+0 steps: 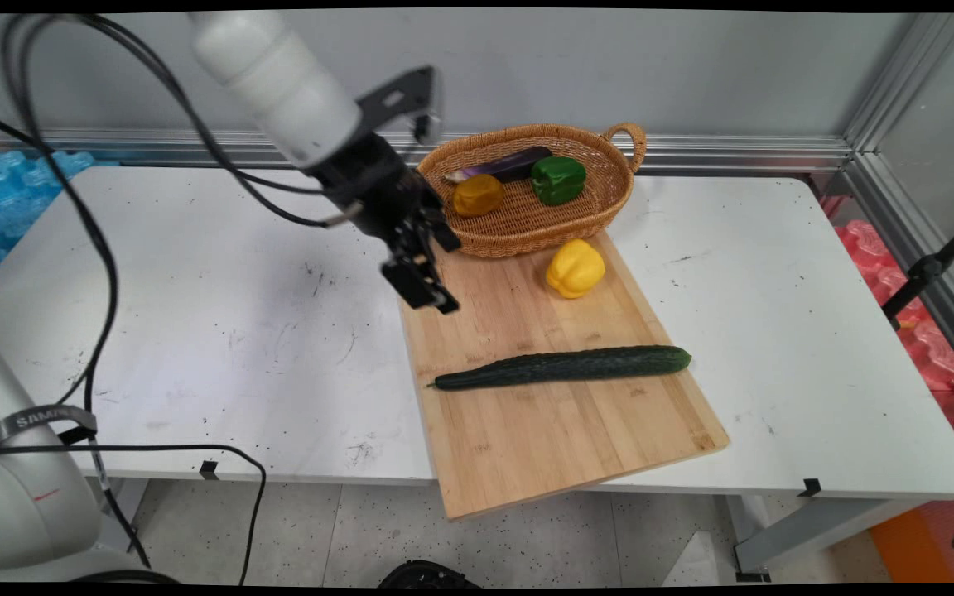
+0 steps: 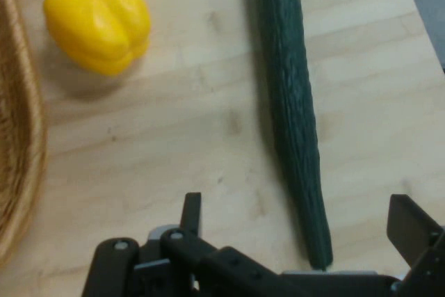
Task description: Pick up the cucumber from the cutting board
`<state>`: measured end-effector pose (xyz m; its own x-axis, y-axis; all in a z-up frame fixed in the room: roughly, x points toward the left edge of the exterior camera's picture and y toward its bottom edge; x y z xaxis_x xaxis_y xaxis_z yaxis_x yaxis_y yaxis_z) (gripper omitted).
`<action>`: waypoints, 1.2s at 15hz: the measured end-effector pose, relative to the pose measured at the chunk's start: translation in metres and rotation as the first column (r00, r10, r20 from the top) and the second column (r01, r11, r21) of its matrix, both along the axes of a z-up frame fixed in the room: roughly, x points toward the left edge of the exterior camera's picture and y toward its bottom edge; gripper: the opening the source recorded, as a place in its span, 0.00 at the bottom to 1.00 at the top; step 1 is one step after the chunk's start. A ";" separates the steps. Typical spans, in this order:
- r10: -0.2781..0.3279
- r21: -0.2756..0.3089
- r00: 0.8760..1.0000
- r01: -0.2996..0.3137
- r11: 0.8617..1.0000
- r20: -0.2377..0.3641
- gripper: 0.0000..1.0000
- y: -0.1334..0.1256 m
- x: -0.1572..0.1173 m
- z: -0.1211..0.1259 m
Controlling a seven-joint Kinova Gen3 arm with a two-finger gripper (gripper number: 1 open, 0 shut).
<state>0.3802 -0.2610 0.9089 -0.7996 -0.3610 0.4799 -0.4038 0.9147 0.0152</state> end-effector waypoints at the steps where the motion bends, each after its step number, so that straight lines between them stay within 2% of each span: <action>1: -0.002 0.002 1.000 0.002 1.000 0.002 1.00 -0.003 -0.009 -0.006; 9: -0.004 0.020 1.000 0.004 1.000 0.029 1.00 -0.032 -0.087 -0.061; 14: 0.027 0.041 0.998 -0.029 0.999 0.048 1.00 -0.043 -0.122 -0.092; 18: 0.055 0.049 0.997 -0.059 0.997 0.061 1.00 -0.048 -0.139 -0.109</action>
